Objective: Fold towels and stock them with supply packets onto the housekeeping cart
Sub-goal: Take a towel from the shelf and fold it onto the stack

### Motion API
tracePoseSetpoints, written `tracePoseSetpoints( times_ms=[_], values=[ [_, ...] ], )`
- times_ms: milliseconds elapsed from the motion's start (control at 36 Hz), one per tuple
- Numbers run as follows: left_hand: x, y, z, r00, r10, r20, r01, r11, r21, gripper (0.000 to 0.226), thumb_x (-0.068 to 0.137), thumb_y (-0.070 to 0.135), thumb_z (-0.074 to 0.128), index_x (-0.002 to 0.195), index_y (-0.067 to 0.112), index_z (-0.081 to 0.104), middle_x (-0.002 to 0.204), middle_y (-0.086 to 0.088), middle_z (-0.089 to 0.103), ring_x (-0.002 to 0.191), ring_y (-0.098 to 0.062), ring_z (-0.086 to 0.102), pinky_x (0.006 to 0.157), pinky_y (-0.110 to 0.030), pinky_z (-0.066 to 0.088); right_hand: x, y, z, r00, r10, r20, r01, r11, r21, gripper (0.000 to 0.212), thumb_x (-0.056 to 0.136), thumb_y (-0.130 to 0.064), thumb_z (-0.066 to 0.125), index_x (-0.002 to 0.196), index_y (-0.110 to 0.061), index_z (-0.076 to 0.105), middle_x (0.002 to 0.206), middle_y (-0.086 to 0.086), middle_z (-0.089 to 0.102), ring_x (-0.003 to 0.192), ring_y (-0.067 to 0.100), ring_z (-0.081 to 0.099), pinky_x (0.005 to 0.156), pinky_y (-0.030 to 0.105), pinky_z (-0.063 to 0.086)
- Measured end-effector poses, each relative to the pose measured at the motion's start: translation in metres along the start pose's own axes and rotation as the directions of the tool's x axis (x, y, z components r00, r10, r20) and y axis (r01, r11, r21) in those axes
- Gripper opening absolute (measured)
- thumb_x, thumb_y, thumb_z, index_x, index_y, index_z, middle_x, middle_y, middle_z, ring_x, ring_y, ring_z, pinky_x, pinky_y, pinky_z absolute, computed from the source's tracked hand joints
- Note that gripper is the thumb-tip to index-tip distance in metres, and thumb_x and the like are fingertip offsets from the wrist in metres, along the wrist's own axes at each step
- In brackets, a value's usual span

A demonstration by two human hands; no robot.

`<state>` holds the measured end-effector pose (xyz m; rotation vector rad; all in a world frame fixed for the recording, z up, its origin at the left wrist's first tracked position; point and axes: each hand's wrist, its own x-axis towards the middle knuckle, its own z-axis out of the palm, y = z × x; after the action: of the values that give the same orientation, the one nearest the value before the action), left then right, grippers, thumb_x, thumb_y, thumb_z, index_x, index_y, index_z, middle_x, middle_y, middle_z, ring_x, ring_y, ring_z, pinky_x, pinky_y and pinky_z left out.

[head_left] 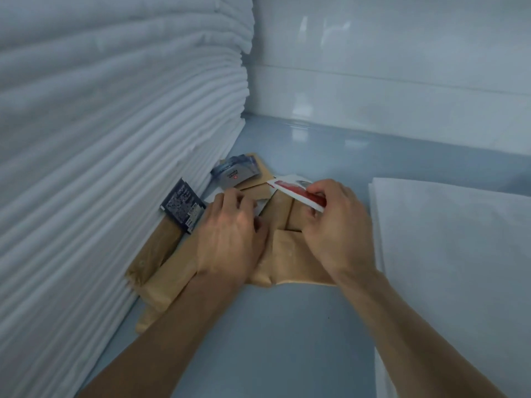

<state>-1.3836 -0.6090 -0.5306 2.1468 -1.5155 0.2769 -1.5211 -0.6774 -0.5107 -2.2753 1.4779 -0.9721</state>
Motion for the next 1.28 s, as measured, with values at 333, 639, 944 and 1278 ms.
tracePoseSetpoints(
  times_ms=[333, 639, 944, 1278],
  values=[
    [-0.011, 0.064, -0.029, 1.000, 0.005, 0.009, -0.004, 0.992, -0.124, 0.021, 0.082, 0.007, 0.065, 0.102, 0.003, 0.069, 0.107, -0.014, 0.063, 0.097, -0.034, 0.060, 0.067, -0.032, 0.034, -0.015, -0.011, -0.050, 0.991, 0.097, 0.092, -0.089, 0.992, -0.088, 0.041, 0.076, -0.011, 0.054, 0.116, -0.019, 0.061, 0.117, -0.001, 0.065, 0.118, 0.021, 0.051, 0.089, 0.036, 0.042],
    [-0.102, 0.139, -0.037, 0.918, -0.144, 0.370, 0.311, 0.841, -0.444, 0.024, 0.094, 0.025, 0.058, 0.113, 0.015, 0.068, 0.117, -0.004, 0.063, 0.100, -0.019, 0.058, 0.083, -0.025, 0.037, -0.098, 0.101, -0.211, 0.922, 0.370, -0.118, -0.388, 0.868, -0.310, 0.032, 0.089, -0.017, 0.052, 0.119, -0.014, 0.063, 0.121, 0.009, 0.062, 0.117, 0.029, 0.053, 0.095, 0.039, 0.043],
    [-0.145, 0.172, -0.071, 0.760, -0.266, 0.593, 0.578, 0.695, -0.428, 0.060, 0.091, 0.037, 0.066, 0.140, 0.012, 0.043, 0.122, -0.005, 0.061, 0.112, -0.031, 0.060, 0.099, -0.046, 0.049, -0.182, 0.161, -0.307, 0.644, 0.764, -0.029, -0.747, 0.620, -0.240, 0.067, 0.092, -0.056, 0.054, 0.140, -0.010, 0.049, 0.134, 0.017, 0.057, 0.122, 0.036, 0.053, 0.101, 0.043, 0.044],
    [-0.152, 0.174, -0.089, 0.554, -0.326, 0.766, 0.777, 0.532, -0.336, 0.066, 0.074, 0.057, 0.080, 0.106, 0.001, 0.066, 0.100, -0.015, 0.071, 0.091, -0.035, 0.069, 0.087, -0.048, 0.057, -0.200, 0.184, -0.319, 0.439, 0.835, 0.332, -0.895, 0.437, 0.085, 0.083, 0.068, -0.076, 0.069, 0.117, -0.010, 0.064, 0.107, 0.009, 0.070, 0.093, 0.029, 0.069, 0.086, 0.041, 0.055]
  ],
)
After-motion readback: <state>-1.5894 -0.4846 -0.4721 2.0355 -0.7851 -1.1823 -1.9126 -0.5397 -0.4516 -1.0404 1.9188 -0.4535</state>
